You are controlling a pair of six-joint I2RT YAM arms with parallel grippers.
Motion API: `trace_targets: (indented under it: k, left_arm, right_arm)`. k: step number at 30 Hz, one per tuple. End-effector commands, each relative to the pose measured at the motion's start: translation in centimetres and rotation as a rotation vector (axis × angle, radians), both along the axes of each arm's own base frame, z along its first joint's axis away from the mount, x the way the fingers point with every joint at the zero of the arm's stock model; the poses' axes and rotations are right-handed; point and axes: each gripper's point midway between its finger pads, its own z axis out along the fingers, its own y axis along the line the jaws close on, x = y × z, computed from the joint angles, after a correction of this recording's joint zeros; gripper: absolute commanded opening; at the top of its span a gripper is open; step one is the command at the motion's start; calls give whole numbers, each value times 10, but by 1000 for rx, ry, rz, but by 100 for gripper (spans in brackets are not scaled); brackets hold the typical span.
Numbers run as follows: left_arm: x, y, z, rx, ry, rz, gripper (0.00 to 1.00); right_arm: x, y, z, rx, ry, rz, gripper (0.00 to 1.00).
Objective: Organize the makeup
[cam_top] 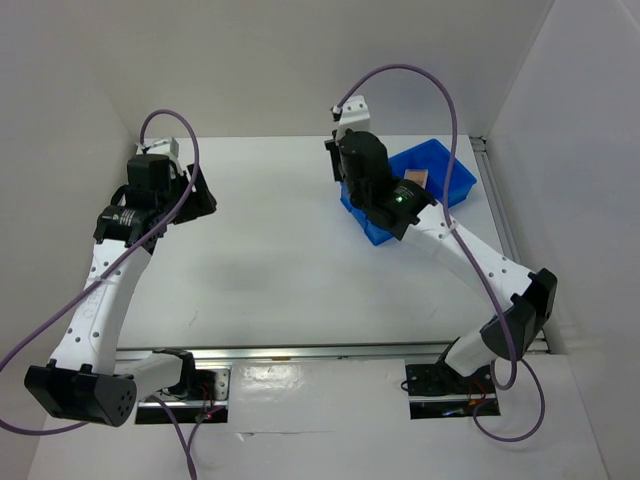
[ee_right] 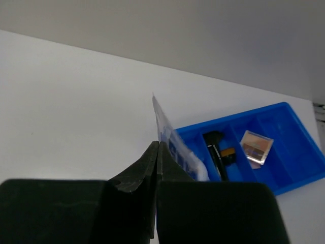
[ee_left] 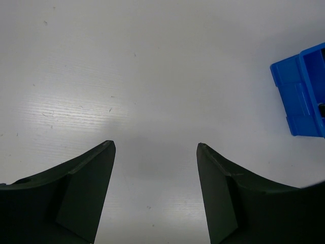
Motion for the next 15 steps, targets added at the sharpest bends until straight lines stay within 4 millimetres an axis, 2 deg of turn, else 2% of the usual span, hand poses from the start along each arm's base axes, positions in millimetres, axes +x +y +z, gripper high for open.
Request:
trace_targets:
  k: [1, 2, 3, 4, 6, 11, 13, 14, 15]
  left_arm:
    - [1, -4, 20, -10, -69, -22, 79]
    - [1, -4, 20, -10, -69, -22, 79]
    - [1, -6, 20, -15, -68, -29, 79]
    - [1, -6, 20, -15, -68, -29, 79]
    - [1, -6, 20, -22, -68, -24, 79]
    - [1, -8, 20, -28, -67, -32, 79]
    - [2, -8, 18, -27, -66, -32, 79]
    - [1, -9, 18, -32, -65, -40, 79]
    - [3, -9, 15, -32, -56, -40, 79]
  right_arm:
    - [-1, -49, 55, -10, -130, -171, 0]
    - [4, -59, 59, -4, -137, -196, 0]
    - [4, -59, 59, -16, -138, -195, 0]
    - [-1, -64, 72, 4, -165, -196, 0]
    - [-4, -67, 77, 14, -175, -197, 0]
    - [-17, -50, 76, 81, -129, -69, 0]
    - [-21, -34, 54, 87, -64, 9, 0]
    - [-23, -30, 50, 93, -46, 32, 0]
    - [-22, -21, 34, 99, 1, 58, 0]
